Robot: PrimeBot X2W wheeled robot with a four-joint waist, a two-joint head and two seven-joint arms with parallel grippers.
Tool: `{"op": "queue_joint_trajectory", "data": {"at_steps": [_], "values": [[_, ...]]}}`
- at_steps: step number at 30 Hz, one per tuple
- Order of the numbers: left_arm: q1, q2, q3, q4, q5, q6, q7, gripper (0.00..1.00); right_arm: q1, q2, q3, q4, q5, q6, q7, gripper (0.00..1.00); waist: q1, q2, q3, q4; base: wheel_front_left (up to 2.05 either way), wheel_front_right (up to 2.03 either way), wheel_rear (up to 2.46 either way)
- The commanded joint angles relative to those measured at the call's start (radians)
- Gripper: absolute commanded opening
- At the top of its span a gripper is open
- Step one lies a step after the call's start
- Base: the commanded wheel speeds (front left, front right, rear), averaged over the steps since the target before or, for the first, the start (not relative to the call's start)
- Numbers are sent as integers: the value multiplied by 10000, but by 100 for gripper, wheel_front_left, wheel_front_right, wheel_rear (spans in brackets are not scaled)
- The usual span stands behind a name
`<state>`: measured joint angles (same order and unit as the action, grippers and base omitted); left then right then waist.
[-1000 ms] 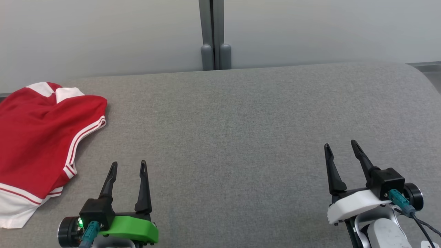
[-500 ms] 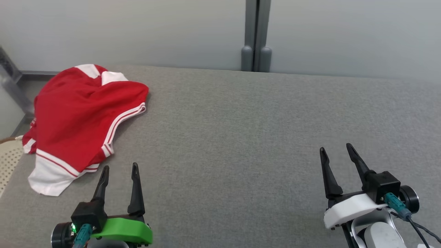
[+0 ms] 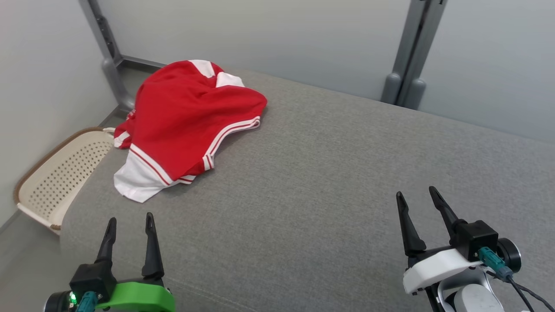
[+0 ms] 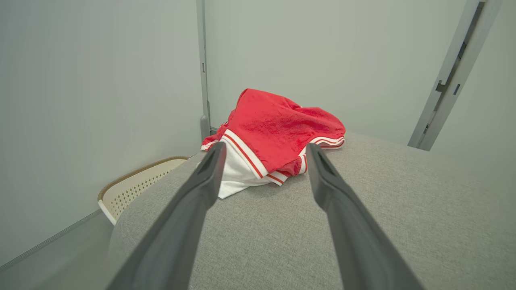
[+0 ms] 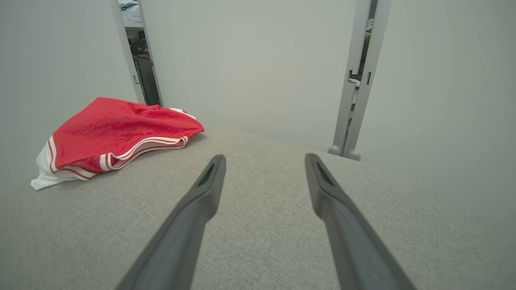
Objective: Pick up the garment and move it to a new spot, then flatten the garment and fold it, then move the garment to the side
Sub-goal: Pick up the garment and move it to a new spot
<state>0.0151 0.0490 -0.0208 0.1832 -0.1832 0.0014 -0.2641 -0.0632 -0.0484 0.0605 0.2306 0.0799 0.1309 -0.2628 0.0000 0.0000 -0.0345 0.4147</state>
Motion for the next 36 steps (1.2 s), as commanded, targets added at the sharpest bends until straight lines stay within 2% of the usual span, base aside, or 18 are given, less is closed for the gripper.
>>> {"op": "queue_joint_trajectory", "data": {"at_steps": [1,10,23,27,31,36], "values": [[158,38,137,-79,24,11,-7,100,33,-29,96,10,99,-3,-31,100,0,0,-97,820,0,0,0],[474,23,547,-675,-208,276,-7,100,-599,-42,644,275,64,-4,-31,100,0,0,297,1093,0,0,0],[276,23,550,-810,-484,542,-7,100,-840,-39,615,445,24,-4,-31,100,0,0,471,1123,0,0,0],[-372,26,417,-101,-754,357,-7,100,-662,-39,394,389,-42,-4,-31,100,0,0,503,1068,0,0,0],[-1565,35,464,1330,-1169,74,94,100,-430,-37,114,244,-134,-3,-31,100,0,0,563,976,0,0,0],[-3394,398,650,3190,-1718,-335,799,100,-680,-48,305,69,-374,-6,7,100,0,0,1029,168,0,0,0]]}}
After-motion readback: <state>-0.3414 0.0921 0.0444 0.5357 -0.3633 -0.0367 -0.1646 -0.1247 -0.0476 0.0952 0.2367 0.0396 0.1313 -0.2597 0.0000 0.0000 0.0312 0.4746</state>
